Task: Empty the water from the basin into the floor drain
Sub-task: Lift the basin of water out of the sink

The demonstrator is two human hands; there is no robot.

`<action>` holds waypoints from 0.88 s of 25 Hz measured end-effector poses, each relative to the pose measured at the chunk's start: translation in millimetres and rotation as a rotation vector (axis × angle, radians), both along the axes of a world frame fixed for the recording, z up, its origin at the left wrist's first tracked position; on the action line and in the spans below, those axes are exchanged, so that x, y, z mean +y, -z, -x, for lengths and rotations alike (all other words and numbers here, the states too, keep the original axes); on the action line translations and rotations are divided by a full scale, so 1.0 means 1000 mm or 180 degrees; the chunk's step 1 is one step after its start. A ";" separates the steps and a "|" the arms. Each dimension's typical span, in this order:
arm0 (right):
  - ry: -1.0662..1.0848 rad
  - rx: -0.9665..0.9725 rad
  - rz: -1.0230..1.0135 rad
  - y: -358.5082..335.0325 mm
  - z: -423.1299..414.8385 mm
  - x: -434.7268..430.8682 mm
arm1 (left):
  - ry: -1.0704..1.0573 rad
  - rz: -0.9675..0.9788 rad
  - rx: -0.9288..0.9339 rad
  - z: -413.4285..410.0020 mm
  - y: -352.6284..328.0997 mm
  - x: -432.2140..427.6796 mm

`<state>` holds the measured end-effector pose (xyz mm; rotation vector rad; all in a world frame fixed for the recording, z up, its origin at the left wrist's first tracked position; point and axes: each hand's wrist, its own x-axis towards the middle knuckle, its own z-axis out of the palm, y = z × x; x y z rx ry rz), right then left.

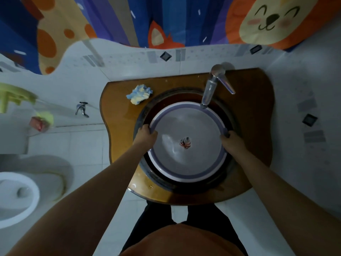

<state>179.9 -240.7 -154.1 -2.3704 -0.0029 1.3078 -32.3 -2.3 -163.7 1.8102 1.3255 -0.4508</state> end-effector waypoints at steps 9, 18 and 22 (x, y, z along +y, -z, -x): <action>-0.0530 -0.0319 0.0502 0.024 -0.008 0.008 | 0.0255 0.0134 0.0368 0.002 0.026 0.010; -0.1162 -0.0568 0.0340 0.027 -0.021 -0.001 | 0.0772 -0.0155 0.0252 0.011 0.033 0.013; -0.1216 -0.0672 0.0189 0.025 -0.021 -0.009 | 0.0756 -0.0102 0.0129 0.015 0.032 0.015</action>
